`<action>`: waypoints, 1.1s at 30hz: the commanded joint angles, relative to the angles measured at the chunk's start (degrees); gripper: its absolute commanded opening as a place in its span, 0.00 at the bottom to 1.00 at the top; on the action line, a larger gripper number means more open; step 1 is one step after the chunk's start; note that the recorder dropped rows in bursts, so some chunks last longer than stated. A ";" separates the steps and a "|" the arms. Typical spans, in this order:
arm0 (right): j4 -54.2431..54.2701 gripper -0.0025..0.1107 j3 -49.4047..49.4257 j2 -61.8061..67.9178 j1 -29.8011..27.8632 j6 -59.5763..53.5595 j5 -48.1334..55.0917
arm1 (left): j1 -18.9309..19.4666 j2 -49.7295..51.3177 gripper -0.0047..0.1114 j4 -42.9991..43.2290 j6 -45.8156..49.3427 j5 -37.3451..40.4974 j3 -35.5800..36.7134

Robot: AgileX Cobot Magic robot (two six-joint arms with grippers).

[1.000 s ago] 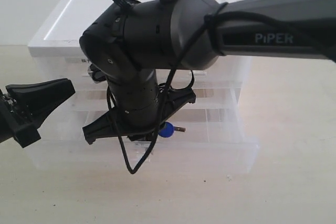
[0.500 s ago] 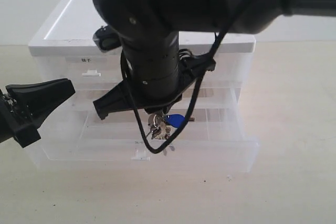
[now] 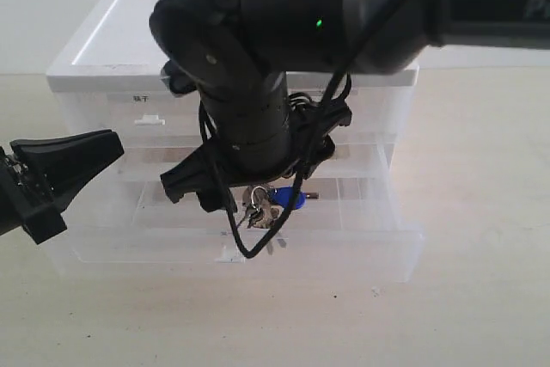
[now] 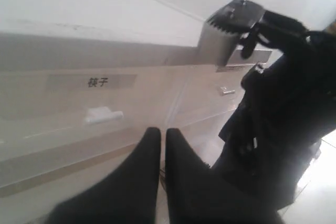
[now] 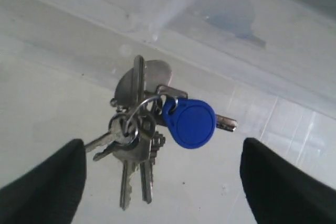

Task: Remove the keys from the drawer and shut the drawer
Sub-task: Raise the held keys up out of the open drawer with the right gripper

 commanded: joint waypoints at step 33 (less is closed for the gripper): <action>-1.04 0.43 0.08 5.82 -0.96 -5.52 -4.03 | 0.11 -0.45 0.08 1.77 -0.35 -0.12 0.37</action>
